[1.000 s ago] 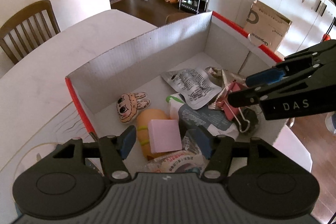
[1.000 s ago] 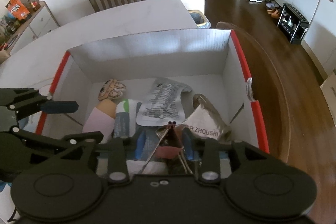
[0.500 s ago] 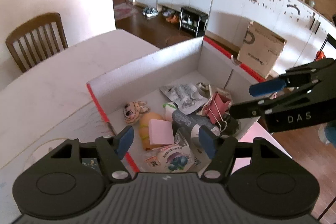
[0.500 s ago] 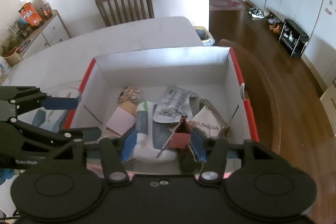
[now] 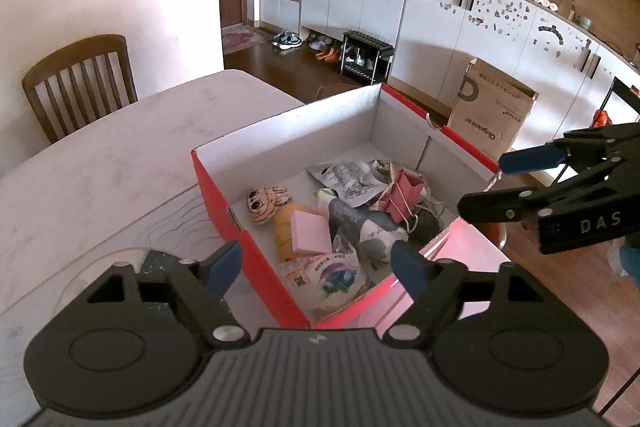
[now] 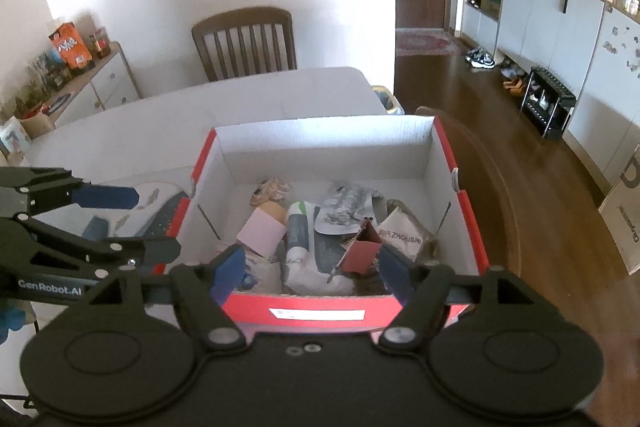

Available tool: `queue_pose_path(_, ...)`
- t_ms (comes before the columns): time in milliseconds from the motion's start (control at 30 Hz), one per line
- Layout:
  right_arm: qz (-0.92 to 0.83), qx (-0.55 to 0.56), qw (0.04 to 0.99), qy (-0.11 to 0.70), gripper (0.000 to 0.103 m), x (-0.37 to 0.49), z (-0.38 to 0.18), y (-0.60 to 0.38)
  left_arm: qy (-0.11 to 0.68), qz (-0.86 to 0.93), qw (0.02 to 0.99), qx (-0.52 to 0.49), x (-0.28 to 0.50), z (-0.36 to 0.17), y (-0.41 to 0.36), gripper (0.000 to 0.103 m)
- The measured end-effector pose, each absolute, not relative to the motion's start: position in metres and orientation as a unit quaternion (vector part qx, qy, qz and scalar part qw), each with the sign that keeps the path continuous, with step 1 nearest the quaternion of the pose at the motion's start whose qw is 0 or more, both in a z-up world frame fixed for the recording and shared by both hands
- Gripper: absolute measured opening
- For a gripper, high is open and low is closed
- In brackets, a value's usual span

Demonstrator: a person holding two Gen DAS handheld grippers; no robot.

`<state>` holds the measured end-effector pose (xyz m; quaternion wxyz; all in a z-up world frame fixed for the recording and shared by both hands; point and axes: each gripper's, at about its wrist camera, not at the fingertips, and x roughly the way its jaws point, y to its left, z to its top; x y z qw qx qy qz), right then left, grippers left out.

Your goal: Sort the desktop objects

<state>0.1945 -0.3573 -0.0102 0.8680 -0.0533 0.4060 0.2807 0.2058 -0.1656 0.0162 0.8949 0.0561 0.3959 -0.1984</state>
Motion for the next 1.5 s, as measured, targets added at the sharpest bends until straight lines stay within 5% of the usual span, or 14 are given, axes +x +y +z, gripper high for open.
queue_pose_path(167,0.273,-0.053,0.876,0.393,0.086,0.182,-0.007,-0.36,0.389,-0.199,0.898,0.057,0.196,0.017,-0.161,0.102)
queue_pose_path(567,0.253,-0.045,0.888,0.381,0.097,0.152,-0.008,-0.363,0.393,-0.199,0.897,0.045,0.173,0.017,-0.15,0.103)
queue_pose_path(1500,0.243,-0.047,0.882,0.4,0.097,0.136,-0.023,-0.361,0.397,-0.187,0.897,0.053,0.16,0.01,-0.149,0.103)
